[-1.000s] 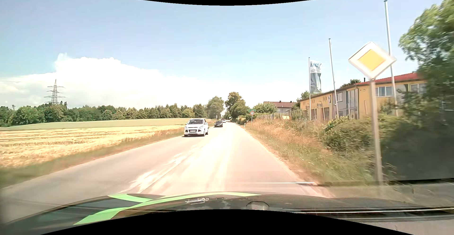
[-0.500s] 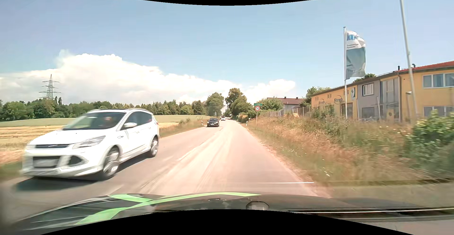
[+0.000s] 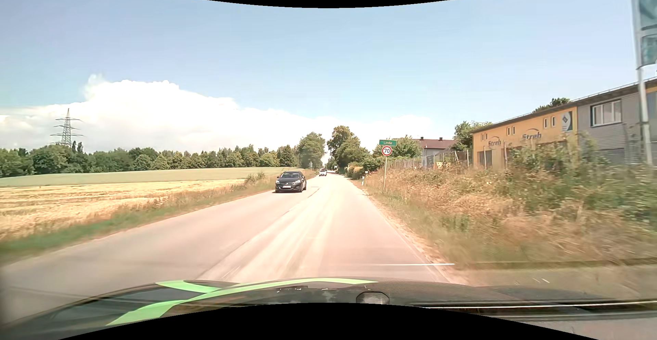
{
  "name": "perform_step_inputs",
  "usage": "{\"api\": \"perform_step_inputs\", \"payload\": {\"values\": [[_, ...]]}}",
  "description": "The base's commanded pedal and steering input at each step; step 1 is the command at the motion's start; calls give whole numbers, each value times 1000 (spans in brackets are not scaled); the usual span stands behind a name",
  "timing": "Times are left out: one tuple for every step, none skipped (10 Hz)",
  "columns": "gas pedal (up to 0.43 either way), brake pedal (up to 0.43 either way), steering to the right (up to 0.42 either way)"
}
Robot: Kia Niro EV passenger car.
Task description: Follow the waypoints while adhering to traffic rules and regulations
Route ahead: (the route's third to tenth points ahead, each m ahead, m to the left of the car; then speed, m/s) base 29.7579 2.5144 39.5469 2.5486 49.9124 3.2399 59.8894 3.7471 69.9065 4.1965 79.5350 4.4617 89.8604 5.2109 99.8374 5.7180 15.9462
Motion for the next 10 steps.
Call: {"api": "perform_step_inputs", "payload": {"values": [[110,0,-7],[110,0,-7],[118,0,-7],[130,0,-7],[150,0,-7],[169,0,-7],[177,0,-7],[177,0,-7],[197,0,-7],[197,0,-7]]}}
